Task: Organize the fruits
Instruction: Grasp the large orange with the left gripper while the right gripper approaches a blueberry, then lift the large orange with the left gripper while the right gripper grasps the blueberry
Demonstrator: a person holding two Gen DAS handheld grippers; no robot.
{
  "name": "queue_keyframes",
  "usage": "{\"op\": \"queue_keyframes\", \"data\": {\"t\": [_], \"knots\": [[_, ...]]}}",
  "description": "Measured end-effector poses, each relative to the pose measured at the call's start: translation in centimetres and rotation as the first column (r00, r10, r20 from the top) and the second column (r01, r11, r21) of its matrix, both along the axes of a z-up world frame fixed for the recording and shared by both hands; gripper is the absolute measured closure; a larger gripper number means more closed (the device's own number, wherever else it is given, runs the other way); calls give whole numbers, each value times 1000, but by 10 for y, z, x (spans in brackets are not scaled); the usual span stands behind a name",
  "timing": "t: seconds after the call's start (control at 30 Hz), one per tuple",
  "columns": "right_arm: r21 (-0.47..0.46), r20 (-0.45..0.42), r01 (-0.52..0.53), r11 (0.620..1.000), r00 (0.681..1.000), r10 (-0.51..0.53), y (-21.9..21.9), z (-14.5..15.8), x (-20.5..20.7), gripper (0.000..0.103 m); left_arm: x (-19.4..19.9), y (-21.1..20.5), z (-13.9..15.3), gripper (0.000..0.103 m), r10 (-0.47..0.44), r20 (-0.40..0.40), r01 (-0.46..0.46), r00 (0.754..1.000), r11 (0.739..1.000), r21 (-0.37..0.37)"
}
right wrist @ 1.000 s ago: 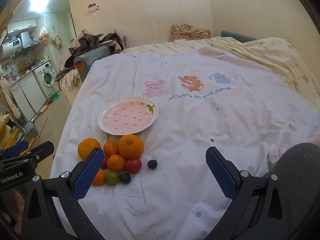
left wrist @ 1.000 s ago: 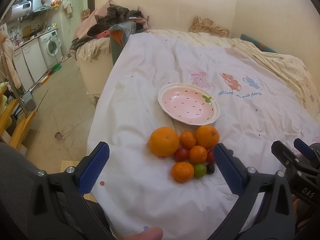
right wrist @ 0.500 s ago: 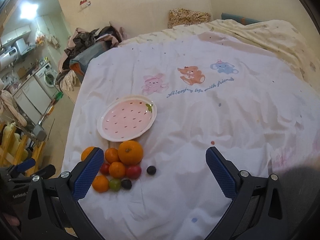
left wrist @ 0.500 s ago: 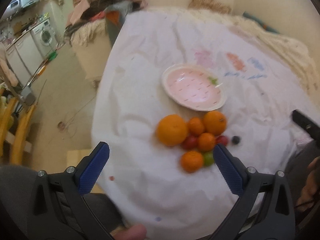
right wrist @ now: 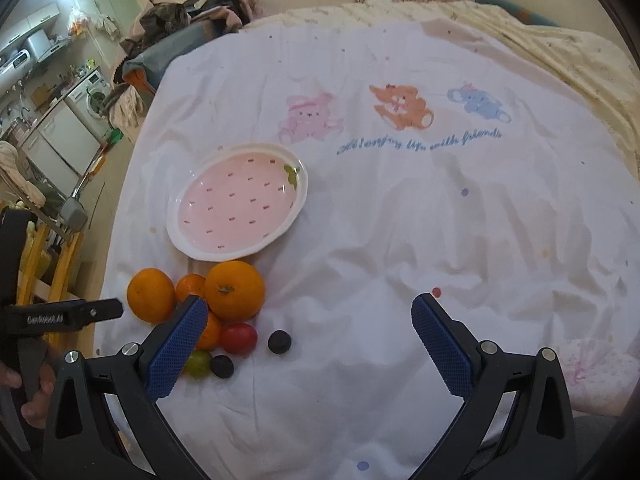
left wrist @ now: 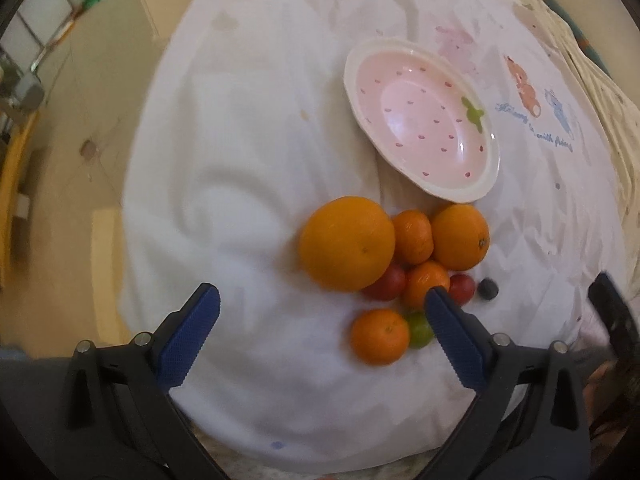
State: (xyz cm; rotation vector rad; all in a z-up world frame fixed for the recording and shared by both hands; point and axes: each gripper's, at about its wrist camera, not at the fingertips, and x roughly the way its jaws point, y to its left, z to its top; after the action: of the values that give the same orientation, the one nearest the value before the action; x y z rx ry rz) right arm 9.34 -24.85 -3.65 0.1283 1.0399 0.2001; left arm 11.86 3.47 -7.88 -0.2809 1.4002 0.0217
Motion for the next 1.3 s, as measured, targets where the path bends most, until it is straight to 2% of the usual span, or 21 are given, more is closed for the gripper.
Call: {"op": "queue_keyframes", "data": {"t": [0.23, 0.37, 0.5, 0.53, 0.6, 0.7, 0.83, 0.93, 1.0, 1.1, 1.23, 1.3], "knots": [[35, -68, 34, 999, 997, -32, -6, -28, 10, 0, 24, -18, -28, 7, -15, -59, 16, 998, 1000, 26], [20, -69, 35, 999, 997, -33, -6, -34, 13, 0, 29, -20, -41, 18, -25, -81, 28, 996, 999, 39], [16, -87, 37, 999, 996, -36, -6, -40, 18, 0, 30, -16, -46, 21, -16, -76, 19, 997, 999, 43], [16, -89, 39, 999, 995, -37, -6, -41, 19, 0, 30, -15, -45, 24, -17, -66, 20, 998, 999, 49], [15, -94, 45, 999, 995, -43, -7, -43, 21, 0, 28, -15, -41, 43, -26, -39, 27, 999, 999, 31], [20, -103, 50, 999, 993, -48, -9, -45, 22, 0, 27, -17, -36, 44, -48, -28, 49, 998, 998, 37], [30, -113, 73, 997, 991, -69, -16, -46, 22, 0, 23, -15, -27, 45, -35, -37, 35, 999, 999, 9], [48, -125, 105, 993, 987, -98, -23, -48, 21, 0, 18, -13, -8, 45, -59, -9, 59, 998, 998, 6], [64, -141, 118, 991, 984, -108, -27, -50, 21, 0, 11, -17, 7, 45, -102, 21, 101, 995, 994, 30], [72, -167, 86, 994, 983, -73, -24, -52, 23, 19, 0, -24, 24, 45, -209, 70, 200, 976, 973, 112], [112, -274, 1, 994, 961, 30, -8, -72, 24, 42, -2, -26, 23, 45, -205, 79, 200, 976, 978, 59], [120, -304, -47, 992, 949, 82, 4, -79, 23, 49, -3, -26, 18, 45, -181, 85, 178, 980, 983, 42]]}}
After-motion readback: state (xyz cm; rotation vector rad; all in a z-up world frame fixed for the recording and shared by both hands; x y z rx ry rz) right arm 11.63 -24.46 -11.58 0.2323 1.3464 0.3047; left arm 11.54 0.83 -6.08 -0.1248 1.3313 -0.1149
